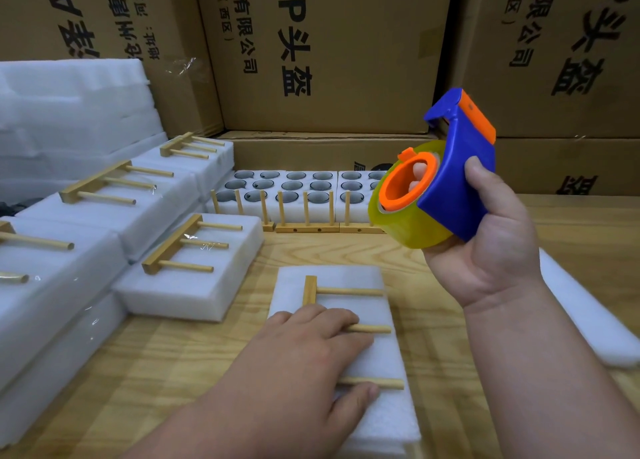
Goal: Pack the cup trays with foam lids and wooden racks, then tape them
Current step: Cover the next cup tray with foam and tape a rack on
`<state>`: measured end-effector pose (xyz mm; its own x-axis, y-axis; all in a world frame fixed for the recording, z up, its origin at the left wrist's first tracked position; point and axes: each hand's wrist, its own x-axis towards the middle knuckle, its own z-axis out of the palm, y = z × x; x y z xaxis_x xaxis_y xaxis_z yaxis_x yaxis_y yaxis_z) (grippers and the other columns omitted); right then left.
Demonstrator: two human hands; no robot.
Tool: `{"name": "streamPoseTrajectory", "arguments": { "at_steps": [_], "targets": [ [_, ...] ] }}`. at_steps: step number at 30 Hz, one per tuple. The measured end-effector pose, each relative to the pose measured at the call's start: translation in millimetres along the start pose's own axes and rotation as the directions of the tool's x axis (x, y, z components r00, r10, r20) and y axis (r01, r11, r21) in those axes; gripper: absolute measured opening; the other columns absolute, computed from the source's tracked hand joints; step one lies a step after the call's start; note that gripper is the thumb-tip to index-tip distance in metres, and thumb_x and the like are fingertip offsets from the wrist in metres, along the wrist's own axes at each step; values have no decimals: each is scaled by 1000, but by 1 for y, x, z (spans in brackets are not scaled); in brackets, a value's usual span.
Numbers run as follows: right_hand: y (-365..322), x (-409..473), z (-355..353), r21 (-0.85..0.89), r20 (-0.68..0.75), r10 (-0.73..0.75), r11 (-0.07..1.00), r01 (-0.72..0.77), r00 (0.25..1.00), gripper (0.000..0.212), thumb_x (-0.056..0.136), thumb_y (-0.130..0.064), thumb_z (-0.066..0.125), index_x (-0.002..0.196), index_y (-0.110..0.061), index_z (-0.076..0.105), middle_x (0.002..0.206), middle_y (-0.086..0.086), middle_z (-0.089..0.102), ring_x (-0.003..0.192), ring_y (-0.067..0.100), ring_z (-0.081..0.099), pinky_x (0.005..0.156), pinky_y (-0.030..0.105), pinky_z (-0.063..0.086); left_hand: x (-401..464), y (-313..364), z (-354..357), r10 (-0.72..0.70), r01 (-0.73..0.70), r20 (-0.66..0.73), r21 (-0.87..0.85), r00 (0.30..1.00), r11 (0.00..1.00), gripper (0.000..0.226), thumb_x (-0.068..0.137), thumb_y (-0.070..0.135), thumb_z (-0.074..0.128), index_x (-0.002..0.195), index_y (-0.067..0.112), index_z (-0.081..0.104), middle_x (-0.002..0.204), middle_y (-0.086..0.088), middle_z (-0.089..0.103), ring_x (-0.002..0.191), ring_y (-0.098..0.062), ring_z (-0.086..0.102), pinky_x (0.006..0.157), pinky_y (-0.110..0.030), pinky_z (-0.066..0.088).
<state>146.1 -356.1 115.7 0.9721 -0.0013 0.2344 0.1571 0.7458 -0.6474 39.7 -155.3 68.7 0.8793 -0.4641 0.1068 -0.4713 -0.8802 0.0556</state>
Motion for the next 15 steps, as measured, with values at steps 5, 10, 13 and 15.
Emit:
{"name": "streamPoseTrajectory", "arguments": {
  "at_steps": [5, 10, 13, 15],
  "targets": [
    [-1, -2, 2, 10, -2, 0, 1000, 0, 1000, 24, 93, -27, 65, 89, -12, 84, 102, 14, 77, 89, 23, 75, 80, 38, 61, 12, 11, -3, 129, -127, 57, -26, 990, 992, 74, 83, 86, 39, 149, 58, 22, 165, 20, 10, 152, -7, -1, 124, -42, 1],
    [0, -3, 4, 21, 12, 13, 1000, -13, 1000, 26, 95, -26, 64, 86, -13, 84, 100, 14, 77, 88, 22, 75, 79, 37, 61, 20, 13, 4, 253, -255, 128, 5, 959, 967, 61, 86, 77, 53, 140, 54, 33, 168, 11, 5, 155, -14, 2, 124, -52, 4],
    [0, -4, 5, 12, 12, 9, 1000, -9, 1000, 24, 93, -27, 65, 87, -14, 84, 101, 13, 77, 89, 22, 75, 78, 37, 61, 17, 8, 8, 278, -280, 98, -1, 956, 960, 58, 87, 79, 49, 138, 54, 36, 168, 12, 11, 153, -15, 11, 122, -46, 14],
    [0, -3, 4, 2, 7, 3, 1000, -3, 1000, 23, 92, -28, 66, 88, -15, 84, 101, 13, 76, 89, 23, 75, 78, 37, 61, 17, 6, 9, 283, -283, 97, -11, 954, 959, 56, 89, 79, 48, 138, 57, 35, 167, 14, 10, 153, -14, 10, 121, -40, 14]
  ]
}}
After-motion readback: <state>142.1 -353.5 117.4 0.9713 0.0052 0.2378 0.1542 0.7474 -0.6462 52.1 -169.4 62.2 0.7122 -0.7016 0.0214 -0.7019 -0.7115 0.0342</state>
